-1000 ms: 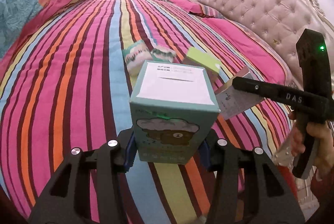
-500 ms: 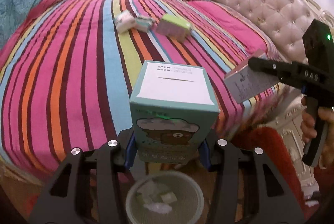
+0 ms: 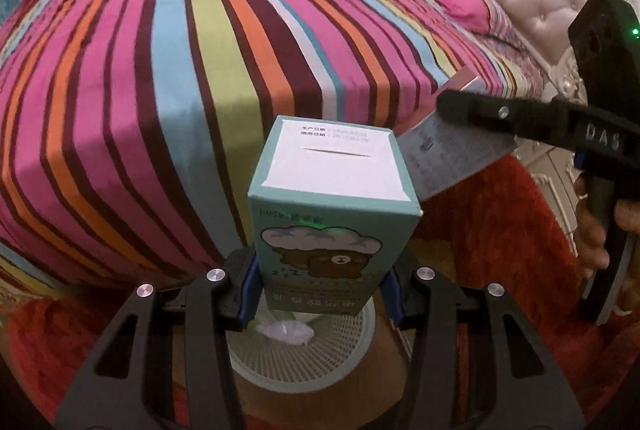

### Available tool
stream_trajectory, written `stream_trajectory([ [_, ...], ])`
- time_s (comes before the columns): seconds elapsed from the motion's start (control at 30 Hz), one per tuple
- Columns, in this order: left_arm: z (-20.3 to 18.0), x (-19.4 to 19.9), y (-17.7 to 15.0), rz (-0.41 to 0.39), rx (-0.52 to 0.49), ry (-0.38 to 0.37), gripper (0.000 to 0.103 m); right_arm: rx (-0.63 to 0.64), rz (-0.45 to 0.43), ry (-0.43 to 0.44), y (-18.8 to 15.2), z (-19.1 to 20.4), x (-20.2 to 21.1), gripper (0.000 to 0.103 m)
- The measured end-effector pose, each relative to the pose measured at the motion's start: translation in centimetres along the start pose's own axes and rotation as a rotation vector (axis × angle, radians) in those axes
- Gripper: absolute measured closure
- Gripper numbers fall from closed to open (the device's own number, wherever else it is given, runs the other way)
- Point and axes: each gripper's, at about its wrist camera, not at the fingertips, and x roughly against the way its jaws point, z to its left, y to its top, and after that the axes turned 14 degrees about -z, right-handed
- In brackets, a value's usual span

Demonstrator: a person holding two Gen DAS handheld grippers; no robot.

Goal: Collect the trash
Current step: 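Carry the teal and white boxes to the wastebasket and open both tools to drop them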

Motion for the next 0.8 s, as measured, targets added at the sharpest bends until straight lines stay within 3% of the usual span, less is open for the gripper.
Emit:
stream_trajectory([
  [0.4, 0.4, -2.6, -2.1, 0.161, 0.057, -0.012, 0.055, -0.029, 0.164, -0.038, -3.6, -0.6, -3.1, 0.070],
  [0.53, 0.2, -3.9, -3.0, 0.248, 0.077, -0.040, 0.055, -0.044, 0.230, -0.027, -4.9, -1.0, -4.2, 0.070],
  [0.8, 1.4, -6.0, -5.2, 0.404, 0.138, -0.016, 0.055, -0.101, 0.383, -0.075, -7.0, -2.6, -7.2, 0.070],
])
